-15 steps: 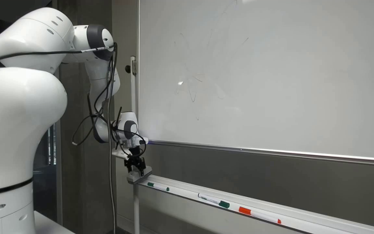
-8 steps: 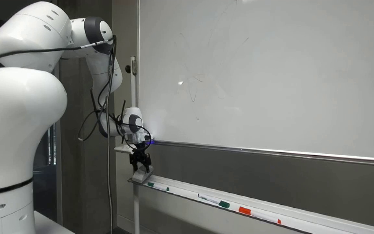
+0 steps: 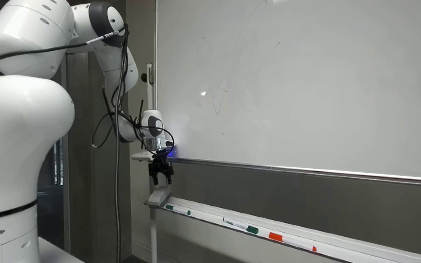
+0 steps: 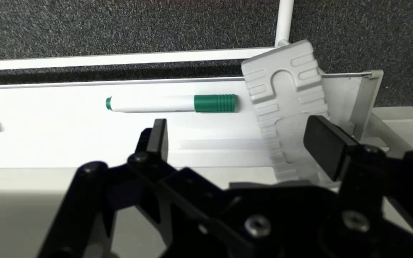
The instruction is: Move the grey eraser to the left
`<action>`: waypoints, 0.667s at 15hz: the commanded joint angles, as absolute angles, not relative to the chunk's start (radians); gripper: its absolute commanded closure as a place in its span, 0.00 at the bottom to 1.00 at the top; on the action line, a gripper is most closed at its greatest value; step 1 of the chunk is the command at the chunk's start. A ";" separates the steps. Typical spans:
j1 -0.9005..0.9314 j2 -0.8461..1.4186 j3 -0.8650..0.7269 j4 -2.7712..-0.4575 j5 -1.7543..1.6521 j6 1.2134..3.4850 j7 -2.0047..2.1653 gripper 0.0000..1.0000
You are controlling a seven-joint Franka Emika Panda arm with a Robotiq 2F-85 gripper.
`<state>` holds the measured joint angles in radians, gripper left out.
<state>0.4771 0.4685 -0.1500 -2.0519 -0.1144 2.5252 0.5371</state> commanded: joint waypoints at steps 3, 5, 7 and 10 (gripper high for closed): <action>0.391 0.395 -0.111 -2.083 -0.145 2.362 0.537 0.00; 0.360 0.390 -0.108 -2.069 -0.127 2.218 0.553 0.00; 0.343 0.423 -0.086 -2.047 -0.146 2.245 0.553 0.00; 0.315 0.419 -0.088 -2.046 -0.155 2.193 0.550 0.00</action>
